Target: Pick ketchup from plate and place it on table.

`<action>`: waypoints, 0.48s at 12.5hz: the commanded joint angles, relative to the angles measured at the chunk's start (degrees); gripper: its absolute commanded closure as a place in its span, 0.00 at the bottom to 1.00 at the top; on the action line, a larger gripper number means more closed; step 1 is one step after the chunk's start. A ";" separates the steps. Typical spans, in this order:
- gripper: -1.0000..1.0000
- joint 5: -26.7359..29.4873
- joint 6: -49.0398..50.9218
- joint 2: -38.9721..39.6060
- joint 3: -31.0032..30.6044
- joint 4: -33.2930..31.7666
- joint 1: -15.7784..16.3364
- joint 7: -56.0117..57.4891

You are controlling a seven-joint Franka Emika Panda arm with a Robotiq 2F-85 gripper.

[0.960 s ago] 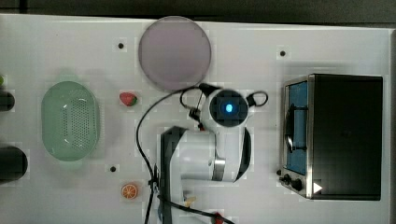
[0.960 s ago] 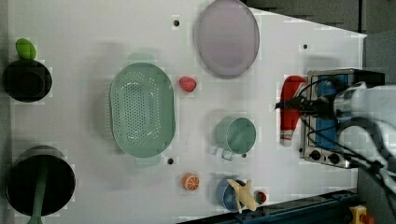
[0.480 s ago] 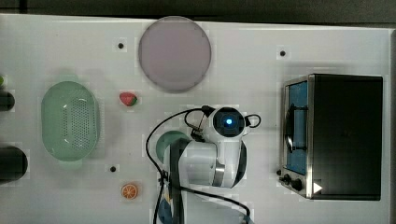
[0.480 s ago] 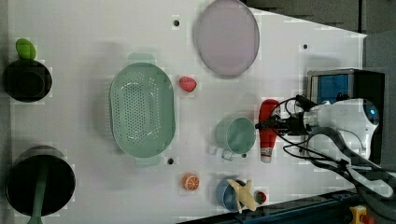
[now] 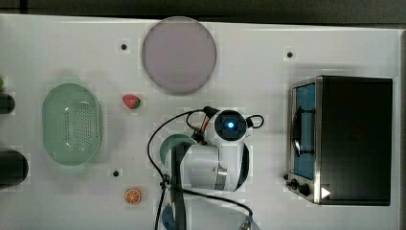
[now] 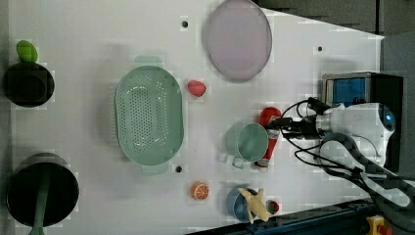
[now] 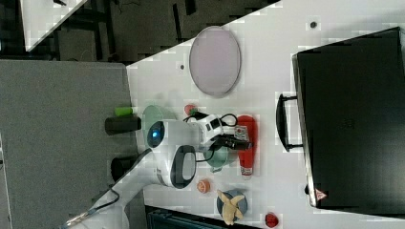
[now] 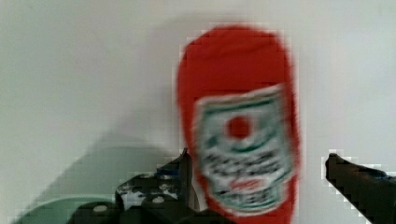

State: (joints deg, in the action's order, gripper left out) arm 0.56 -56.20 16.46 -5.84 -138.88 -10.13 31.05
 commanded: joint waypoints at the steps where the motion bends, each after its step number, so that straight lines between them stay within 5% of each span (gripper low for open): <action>1: 0.00 0.30 2.83 -7.58 -0.79 4.54 -0.17 -5.33; 6: 0.00 0.31 20.73 -16.70 -2.19 17.90 -0.16 -28.94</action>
State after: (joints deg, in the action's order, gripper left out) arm 1.13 -36.96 2.79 -7.42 -125.00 -10.01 12.98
